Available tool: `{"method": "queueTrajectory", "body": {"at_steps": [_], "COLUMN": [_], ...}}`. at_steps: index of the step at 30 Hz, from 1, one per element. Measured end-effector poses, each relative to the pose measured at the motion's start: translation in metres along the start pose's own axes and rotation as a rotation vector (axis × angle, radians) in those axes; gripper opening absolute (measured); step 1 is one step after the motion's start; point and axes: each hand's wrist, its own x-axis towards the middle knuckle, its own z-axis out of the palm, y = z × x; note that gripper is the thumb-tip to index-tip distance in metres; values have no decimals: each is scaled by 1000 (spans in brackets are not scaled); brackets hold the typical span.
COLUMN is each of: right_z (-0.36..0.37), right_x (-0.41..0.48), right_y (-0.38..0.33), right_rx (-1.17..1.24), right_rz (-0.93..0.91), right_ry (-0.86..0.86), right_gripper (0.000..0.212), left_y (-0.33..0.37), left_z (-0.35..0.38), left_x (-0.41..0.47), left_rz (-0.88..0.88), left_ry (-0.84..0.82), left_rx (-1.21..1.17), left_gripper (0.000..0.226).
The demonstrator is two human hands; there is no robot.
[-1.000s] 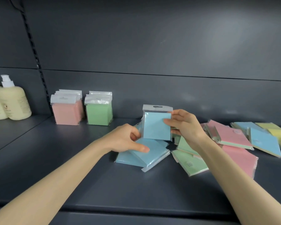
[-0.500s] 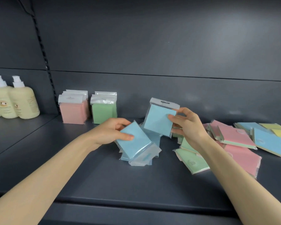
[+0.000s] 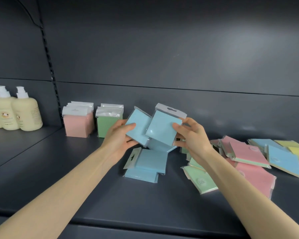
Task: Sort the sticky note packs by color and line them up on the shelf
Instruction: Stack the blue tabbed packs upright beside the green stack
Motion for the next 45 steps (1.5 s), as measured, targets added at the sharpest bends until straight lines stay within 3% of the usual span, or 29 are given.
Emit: {"method": "queueTrajectory", "body": {"at_steps": [3,5,8,11,16,21,25,31,45], "right_z": [10,15,19,22,29,36,41,47,18], "right_x": [8,17,31,47,86,106,117,123,117], "right_y": [-1,-1,-1,4,17,33,40,46,40], "right_rx": [-72,-122,-149,-204,-564,-626,-721,-767,-810], "right_rz": [37,37,32,65,3,11,10,3,93], "right_ry": [-24,-37,-30,-27,-10,-7,-18,-50,-112], "right_gripper": [19,21,25,32,23,21,26,27,27], "left_y": [-6,-8,-8,-9,-17,-26,-35,-38,-40], "left_z": [7,10,6,-3,-14,-25,-29,-33,-26], "left_x": [7,13,28,47,77,102,115,122,119], "left_rz": [-49,-10,117,206,321,435,429,395,362], "left_ry": [-64,-94,-117,-112,-57,-15,-17,5,-146], "left_rx": [-4,95,387,649,895,1085,1224,1231,1191], "left_gripper": [4,9,26,26,14,11,15,17,19]}}
